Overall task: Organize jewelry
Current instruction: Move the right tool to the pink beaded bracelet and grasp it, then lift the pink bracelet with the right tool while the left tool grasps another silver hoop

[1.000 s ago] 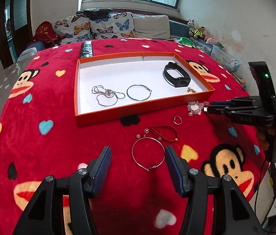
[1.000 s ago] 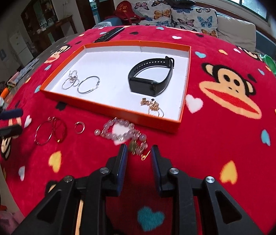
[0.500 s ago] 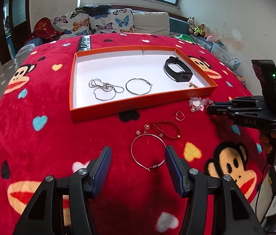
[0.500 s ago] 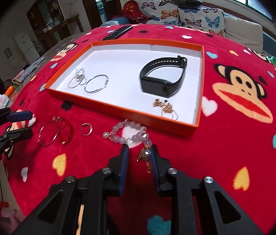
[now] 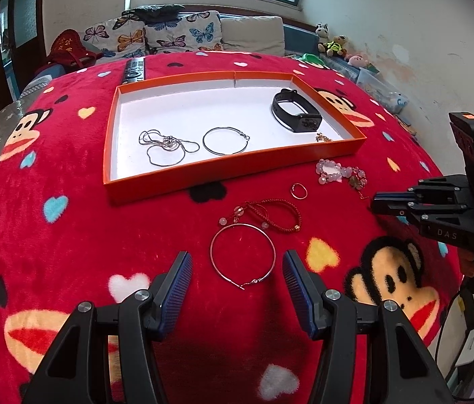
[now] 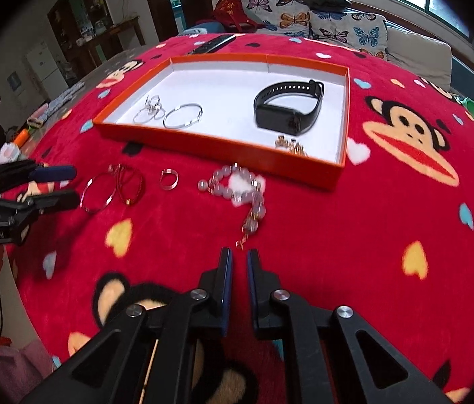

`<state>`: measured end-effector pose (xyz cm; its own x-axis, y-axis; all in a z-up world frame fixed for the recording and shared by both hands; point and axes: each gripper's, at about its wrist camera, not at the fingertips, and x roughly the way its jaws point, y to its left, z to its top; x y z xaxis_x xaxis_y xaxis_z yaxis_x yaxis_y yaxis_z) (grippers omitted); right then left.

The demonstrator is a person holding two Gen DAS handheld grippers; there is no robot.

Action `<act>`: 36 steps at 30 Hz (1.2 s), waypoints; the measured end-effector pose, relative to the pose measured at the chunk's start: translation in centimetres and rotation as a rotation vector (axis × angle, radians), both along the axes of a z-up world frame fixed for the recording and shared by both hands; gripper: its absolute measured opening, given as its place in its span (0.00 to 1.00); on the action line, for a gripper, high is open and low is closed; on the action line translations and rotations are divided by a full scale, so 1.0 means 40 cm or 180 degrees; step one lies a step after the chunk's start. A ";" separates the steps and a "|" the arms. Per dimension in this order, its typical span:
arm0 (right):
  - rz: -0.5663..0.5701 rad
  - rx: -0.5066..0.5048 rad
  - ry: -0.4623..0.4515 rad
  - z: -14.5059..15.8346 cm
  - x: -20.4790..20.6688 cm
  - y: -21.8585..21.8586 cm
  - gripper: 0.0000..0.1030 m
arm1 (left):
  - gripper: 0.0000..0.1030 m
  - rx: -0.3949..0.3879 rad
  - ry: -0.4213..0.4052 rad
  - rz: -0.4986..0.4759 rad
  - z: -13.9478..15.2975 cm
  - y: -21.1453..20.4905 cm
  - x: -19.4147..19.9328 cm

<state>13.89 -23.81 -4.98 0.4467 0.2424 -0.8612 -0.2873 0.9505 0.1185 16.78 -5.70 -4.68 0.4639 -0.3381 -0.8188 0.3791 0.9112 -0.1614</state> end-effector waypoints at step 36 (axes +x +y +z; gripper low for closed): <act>0.0044 0.0174 -0.0186 0.024 0.026 0.021 0.10 | 0.58 -0.0051 0.0034 -0.0070 -0.027 -0.003 0.009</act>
<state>14.94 -22.97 -4.01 0.4922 0.2949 -0.8190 -0.3083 0.9389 0.1528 17.15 -5.80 -5.77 0.4476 -0.3613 -0.8180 0.3973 0.8998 -0.1801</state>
